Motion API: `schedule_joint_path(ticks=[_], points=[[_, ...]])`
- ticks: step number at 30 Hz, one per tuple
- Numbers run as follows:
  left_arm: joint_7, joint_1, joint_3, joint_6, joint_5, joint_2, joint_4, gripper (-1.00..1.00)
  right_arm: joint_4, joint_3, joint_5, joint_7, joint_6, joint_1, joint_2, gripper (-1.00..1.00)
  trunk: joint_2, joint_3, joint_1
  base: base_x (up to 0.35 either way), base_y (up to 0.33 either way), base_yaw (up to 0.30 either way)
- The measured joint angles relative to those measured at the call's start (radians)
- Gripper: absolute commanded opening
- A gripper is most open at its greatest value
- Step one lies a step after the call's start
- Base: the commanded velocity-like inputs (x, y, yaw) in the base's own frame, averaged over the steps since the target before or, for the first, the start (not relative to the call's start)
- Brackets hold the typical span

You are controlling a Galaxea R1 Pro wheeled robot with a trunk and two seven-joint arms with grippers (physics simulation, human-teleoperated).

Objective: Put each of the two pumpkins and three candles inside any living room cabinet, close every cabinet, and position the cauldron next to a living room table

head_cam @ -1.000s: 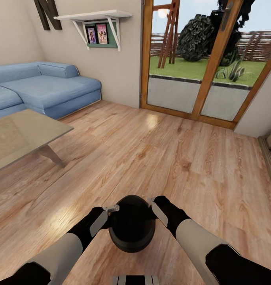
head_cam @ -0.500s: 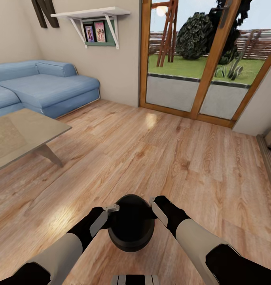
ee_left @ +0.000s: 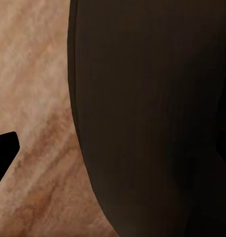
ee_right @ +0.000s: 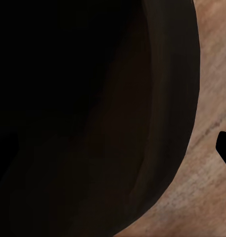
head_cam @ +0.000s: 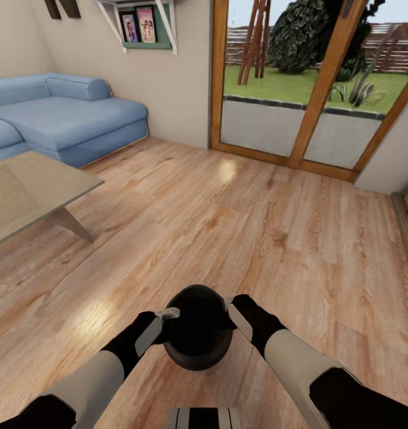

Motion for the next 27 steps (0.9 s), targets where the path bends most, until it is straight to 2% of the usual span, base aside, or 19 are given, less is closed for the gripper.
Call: schedule_joint_path(ticks=[27], points=[[0.000,0.002,-0.001,-0.001,-0.003,0.002,-0.002,1.00,0.007,-0.003,-0.001,0.000,0.000,-0.001,0.000,1.00,0.000,-0.008,0.001,0.000,0.000,0.000]])
